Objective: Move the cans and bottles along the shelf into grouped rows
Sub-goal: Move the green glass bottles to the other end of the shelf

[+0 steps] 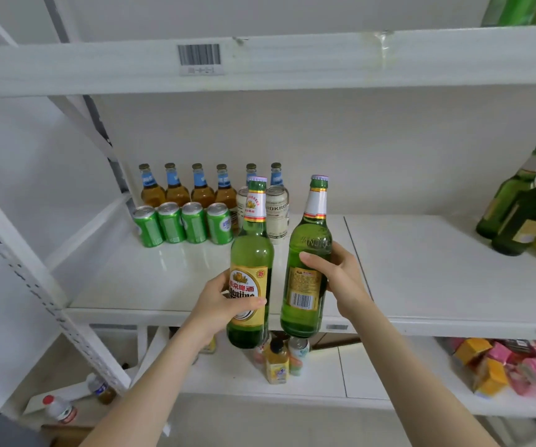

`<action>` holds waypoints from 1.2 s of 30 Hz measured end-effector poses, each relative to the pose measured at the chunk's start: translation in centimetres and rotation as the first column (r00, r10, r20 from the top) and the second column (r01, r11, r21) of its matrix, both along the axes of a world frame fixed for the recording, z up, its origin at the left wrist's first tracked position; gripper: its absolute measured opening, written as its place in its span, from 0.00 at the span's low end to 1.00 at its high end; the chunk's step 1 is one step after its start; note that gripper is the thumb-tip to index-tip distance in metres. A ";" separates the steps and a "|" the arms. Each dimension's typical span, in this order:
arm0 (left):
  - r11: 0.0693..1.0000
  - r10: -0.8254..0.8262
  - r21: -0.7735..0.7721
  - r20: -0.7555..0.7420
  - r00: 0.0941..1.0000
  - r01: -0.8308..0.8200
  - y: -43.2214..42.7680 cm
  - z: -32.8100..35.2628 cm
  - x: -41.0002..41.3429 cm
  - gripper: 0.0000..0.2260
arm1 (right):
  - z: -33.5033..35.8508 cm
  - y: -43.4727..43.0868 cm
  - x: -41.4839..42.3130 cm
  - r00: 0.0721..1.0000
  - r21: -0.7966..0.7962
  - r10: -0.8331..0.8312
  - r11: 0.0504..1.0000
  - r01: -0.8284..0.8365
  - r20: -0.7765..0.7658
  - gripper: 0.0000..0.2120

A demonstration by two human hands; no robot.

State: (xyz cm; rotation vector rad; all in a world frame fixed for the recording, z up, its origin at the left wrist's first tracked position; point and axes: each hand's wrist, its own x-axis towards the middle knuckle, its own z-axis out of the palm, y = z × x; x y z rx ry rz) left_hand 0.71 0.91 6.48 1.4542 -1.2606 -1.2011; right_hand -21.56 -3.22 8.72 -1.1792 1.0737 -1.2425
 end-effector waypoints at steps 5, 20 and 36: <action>0.999 0.040 -0.014 -0.046 0.998 -0.040 -0.4 0.3 -8.1 0.20 | 0.4 -0.6 -7.7 1.000 0.005 0.004 1.000 -0.004 -0.007 0.14; 0.998 -0.061 0.003 -0.075 0.995 0.061 1.1 0.2 -30.4 0.20 | 0.4 3.2 -30.5 0.994 0.009 -0.085 0.996 0.086 -0.061 0.16; 0.994 -0.108 -0.043 -0.108 0.988 0.104 -2.0 0.8 -53.4 0.19 | 0.7 1.8 -52.5 0.987 -0.015 -0.145 0.989 0.144 -0.069 0.22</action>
